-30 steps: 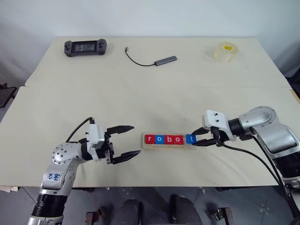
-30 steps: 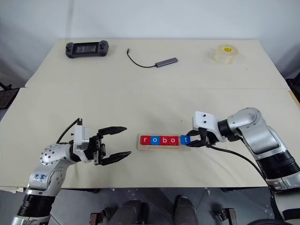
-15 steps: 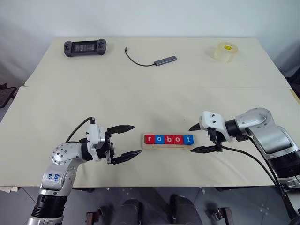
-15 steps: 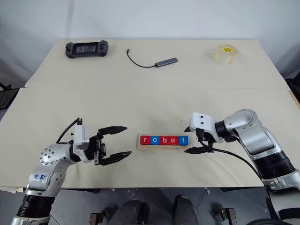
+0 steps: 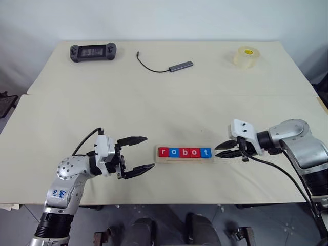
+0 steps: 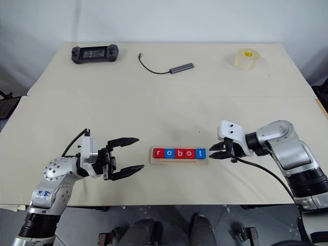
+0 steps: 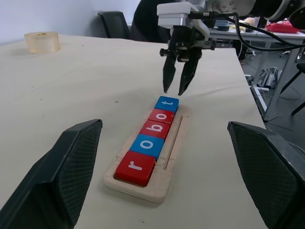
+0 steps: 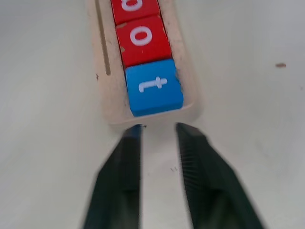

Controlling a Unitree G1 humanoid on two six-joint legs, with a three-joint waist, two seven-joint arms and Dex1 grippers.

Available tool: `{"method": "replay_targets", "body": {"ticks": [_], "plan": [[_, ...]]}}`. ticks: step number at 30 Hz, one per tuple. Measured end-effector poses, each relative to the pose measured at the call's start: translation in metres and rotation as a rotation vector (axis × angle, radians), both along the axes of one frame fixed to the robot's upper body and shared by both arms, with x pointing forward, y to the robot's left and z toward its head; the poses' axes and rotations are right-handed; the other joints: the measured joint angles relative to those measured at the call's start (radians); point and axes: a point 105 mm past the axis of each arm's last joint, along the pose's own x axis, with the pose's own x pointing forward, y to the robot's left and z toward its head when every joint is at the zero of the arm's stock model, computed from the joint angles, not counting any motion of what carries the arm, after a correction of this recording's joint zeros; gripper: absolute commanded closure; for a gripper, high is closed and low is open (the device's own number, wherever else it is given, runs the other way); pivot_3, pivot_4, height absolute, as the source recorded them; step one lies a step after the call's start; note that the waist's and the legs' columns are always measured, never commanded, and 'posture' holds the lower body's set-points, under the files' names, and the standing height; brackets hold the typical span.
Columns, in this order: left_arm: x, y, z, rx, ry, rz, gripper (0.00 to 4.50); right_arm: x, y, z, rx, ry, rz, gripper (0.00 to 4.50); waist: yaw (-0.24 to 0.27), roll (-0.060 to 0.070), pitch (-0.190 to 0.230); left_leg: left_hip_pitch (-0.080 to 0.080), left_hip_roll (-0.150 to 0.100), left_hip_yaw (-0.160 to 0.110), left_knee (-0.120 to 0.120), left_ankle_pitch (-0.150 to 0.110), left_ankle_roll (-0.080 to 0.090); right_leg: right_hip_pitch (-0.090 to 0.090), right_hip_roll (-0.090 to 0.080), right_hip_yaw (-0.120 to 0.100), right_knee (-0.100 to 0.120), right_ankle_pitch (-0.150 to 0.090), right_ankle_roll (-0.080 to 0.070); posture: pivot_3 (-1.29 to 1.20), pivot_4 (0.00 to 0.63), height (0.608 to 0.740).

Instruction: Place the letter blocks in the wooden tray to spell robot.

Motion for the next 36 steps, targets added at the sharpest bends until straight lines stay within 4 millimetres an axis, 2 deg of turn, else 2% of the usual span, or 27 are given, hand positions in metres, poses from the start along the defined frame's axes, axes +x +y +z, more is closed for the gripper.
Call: {"method": "replay_targets", "body": {"ticks": [1,10,21,25,29,34,35,36], "plan": [[0.0,0.0,0.0,0.0,0.0,0.0,0.0,0.001,0.0,-0.001,0.004,0.002,-0.003,4.47,0.0,0.0,0.0,0.0,0.0,0.0,0.0,0.0,0.0,0.0,0.0,0.0,0.0,0.0,0.0,0.0,0.15,0.74],[0.0,0.0,0.0,-0.001,0.0,0.004,0.0,0.003,0.014,-0.006,0.05,-0.008,0.022,4.47,0.0,0.0,0.0,0.0,0.0,0.0,0.0,0.0,0.0,0.0,0.0,0.0,0.0,0.0,0.0,0.0,0.15,0.74],[0.001,0.0,0.0,0.003,0.0,0.005,0.0,0.001,0.018,-0.006,0.062,-0.048,0.006,4.47,0.002,0.0,0.0,0.0,0.0,0.0,0.0,0.0,0.0,0.0,0.0,0.0,0.0,0.0,0.0,0.0,0.15,0.74],[0.001,0.003,0.0,0.017,0.001,0.0,0.0,-0.009,0.007,0.0,0.147,-0.08,-0.038,3.6,0.011,0.0,0.0,0.0,0.0,0.0,0.0,0.0,0.0,0.0,0.0,0.0,0.0,0.0,0.0,0.0,0.15,0.74],[0.002,0.016,-0.006,0.062,0.025,0.017,0.0,-0.023,-0.012,0.015,0.266,-0.246,-0.063,2.25,0.021,0.0,0.0,0.001,0.0,0.0,0.0,0.0,0.0,0.001,0.001,0.0,0.0,0.0,0.0,0.0,0.15,0.74],[0.008,0.038,-0.01,0.11,0.039,0.083,0.0,-0.04,-0.025,0.012,0.434,-0.345,-0.094,0.44,0.021,0.0,0.0,0.002,0.0,0.001,0.0,0.0,0.0,0.001,0.001,0.001,0.001,0.0,0.0,0.0,0.15,0.74],[0.009,0.042,-0.012,0.114,0.046,0.097,0.0,-0.042,-0.028,0.01,0.44,-0.344,-0.1,0.14,0.02,0.0,0.0,0.002,0.0,0.001,0.0,0.0,0.0,0.001,0.001,0.001,0.002,0.0,0.0,0.0,0.15,0.74],[0.011,0.046,-0.011,0.108,0.045,0.115,0.0,-0.043,-0.031,0.009,0.458,-0.352,-0.11,0.06,0.02,0.0,0.0,0.002,0.0,0.001,0.0,0.0,0.0,0.001,0.001,0.001,0.002,0.0,0.0,0.0,0.15,0.74]]}}
